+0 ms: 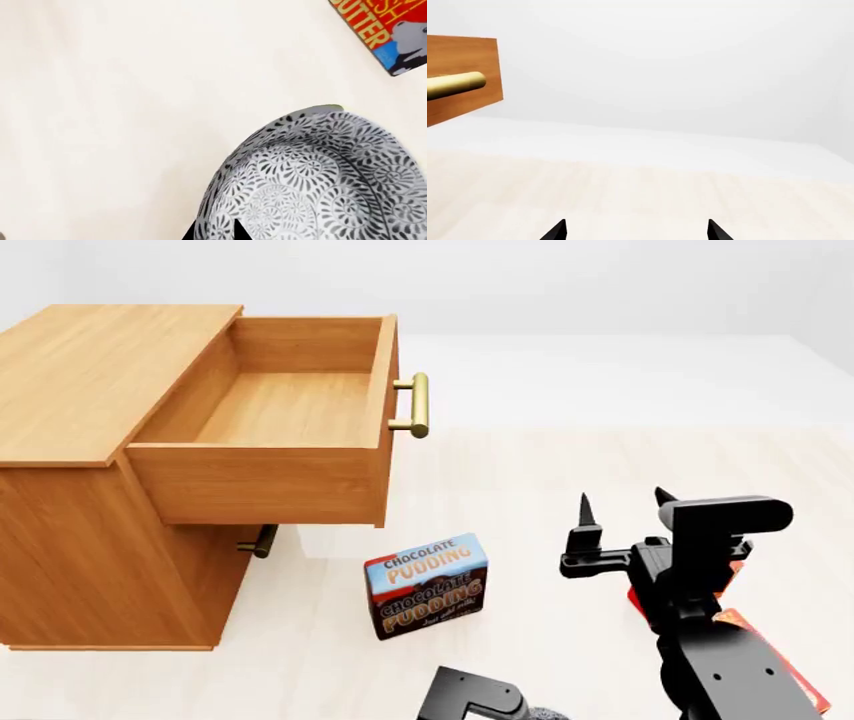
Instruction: Put the bowl in the top drawer of the cabinet.
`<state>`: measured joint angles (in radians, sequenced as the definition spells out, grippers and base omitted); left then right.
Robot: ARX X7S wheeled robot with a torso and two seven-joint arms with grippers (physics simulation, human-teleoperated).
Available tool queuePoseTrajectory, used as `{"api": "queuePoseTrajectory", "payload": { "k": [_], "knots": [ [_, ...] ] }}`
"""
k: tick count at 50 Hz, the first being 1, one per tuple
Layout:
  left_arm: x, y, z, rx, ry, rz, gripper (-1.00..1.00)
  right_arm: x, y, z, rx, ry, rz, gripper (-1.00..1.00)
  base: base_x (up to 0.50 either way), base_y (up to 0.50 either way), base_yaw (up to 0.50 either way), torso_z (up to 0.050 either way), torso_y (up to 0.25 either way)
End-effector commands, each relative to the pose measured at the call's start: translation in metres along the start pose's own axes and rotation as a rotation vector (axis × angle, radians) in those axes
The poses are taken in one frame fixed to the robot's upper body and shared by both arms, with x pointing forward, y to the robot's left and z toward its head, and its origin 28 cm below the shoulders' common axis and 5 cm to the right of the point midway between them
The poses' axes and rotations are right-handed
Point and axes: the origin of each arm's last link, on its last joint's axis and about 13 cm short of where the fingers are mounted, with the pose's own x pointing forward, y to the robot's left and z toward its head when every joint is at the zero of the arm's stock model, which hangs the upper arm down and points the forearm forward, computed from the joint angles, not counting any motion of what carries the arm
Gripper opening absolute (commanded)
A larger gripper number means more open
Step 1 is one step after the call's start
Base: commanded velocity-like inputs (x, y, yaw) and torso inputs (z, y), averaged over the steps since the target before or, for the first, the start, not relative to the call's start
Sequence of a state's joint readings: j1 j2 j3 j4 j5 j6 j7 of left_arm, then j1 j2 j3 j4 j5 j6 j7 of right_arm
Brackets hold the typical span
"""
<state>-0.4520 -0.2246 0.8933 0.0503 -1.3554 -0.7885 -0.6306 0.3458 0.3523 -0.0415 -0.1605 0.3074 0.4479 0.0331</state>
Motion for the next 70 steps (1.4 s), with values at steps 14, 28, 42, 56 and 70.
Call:
{"api": "queuePoseTrajectory", "payload": {
  "k": [14,28,42,56,70],
  "knots": [
    [-0.027,-0.006,0.007,-0.015,-0.156,-0.117,-1.0,-0.001,0.001,-0.002,0.005,-0.003,0.007,1.0,0.0,0.0,0.0,0.0,0.0],
    [-0.058,-0.007,0.022,-0.062,-0.295,-0.176,-1.0,-0.003,0.002,0.0,0.001,-0.007,0.011,1.0,0.0,0.0,0.0,0.0,0.0],
    [-0.091,0.005,0.048,-0.099,-0.494,-0.169,-1.0,-0.003,0.004,0.003,0.005,-0.016,0.023,1.0,0.0,0.0,0.0,0.0,0.0],
    [-0.119,0.007,0.056,-0.127,-0.58,-0.21,-1.0,-0.007,0.004,0.006,-0.002,-0.018,0.024,1.0,0.0,0.0,0.0,0.0,0.0],
    [-0.132,0.007,0.051,-0.107,-0.638,-0.206,-1.0,-0.02,-0.01,0.022,0.023,-0.086,-0.051,1.0,0.0,0.0,0.0,0.0,0.0]
  ]
}}
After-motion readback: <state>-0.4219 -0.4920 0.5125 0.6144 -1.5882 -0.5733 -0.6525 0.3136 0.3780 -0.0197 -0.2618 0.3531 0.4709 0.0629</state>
